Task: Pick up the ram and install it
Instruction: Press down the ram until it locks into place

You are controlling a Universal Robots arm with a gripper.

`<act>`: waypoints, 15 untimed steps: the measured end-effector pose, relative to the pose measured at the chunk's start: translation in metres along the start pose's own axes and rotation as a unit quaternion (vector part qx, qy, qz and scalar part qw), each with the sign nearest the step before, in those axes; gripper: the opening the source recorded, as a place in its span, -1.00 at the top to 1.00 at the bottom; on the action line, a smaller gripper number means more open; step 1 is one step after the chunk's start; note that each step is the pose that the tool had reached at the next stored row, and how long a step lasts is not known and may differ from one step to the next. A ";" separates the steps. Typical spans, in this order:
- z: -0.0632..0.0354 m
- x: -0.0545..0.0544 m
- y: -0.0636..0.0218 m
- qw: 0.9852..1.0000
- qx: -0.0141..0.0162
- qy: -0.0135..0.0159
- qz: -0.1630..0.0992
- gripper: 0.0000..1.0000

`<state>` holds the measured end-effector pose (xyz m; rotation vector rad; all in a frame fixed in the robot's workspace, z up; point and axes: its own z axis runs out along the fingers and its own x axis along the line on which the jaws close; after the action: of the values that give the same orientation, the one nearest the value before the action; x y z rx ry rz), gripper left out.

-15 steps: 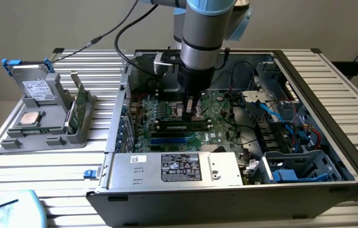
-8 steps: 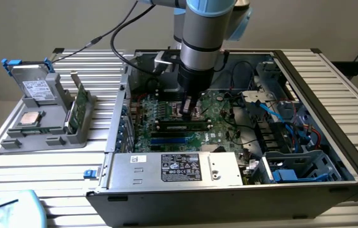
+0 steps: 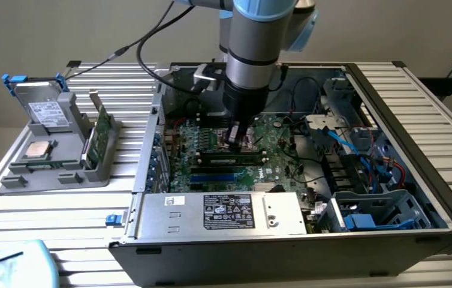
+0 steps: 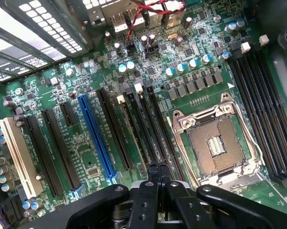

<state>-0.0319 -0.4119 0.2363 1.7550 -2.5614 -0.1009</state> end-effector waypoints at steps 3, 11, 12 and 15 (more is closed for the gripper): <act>-0.0004 0.001 0.0010 1.000 0.000 0.000 0.005 0.79; -0.0006 0.001 0.0012 0.998 0.000 -0.004 0.055 0.79; -0.0006 0.001 0.0012 0.998 0.000 -0.005 0.062 0.79; -0.0006 0.001 0.0012 0.996 0.001 -0.006 0.084 0.79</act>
<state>-0.0333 -0.4124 0.2370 1.5370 -2.7041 -0.1053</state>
